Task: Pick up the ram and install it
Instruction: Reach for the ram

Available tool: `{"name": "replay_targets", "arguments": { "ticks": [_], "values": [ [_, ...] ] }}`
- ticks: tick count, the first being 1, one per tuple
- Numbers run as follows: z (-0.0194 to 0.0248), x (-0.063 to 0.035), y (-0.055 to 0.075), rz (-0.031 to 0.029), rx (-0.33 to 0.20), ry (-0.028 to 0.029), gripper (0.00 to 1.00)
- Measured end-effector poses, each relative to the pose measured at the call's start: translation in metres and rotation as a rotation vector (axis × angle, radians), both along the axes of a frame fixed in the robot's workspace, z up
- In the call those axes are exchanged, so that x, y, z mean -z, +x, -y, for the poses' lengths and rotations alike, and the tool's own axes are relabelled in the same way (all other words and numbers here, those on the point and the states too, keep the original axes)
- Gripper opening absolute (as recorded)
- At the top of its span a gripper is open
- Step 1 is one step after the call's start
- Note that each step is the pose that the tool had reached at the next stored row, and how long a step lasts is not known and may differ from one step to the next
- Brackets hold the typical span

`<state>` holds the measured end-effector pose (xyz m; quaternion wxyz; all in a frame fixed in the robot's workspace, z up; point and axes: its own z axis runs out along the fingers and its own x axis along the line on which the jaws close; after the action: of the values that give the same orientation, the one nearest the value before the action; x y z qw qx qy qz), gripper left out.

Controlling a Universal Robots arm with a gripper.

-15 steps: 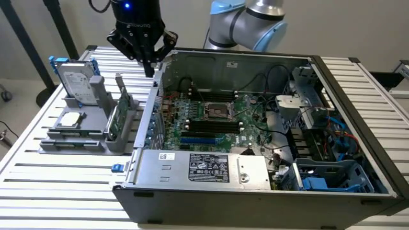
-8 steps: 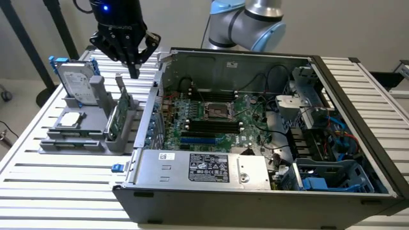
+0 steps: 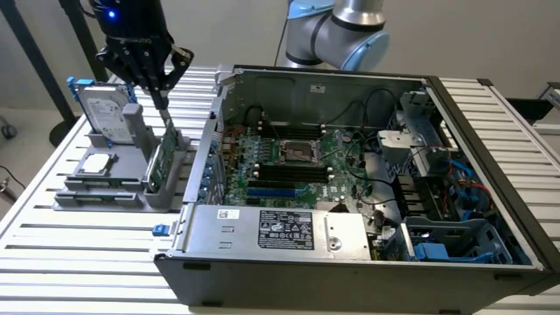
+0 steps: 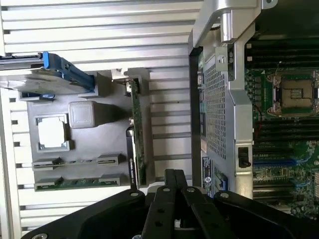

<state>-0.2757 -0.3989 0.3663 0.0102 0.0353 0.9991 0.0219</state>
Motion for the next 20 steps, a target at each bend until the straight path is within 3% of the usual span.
{"name": "replay_targets", "arguments": {
  "ticks": [20],
  "values": [
    [0.0000,0.0148,-0.091,-0.0014,0.000,-0.0144,0.11]
  ]
}}
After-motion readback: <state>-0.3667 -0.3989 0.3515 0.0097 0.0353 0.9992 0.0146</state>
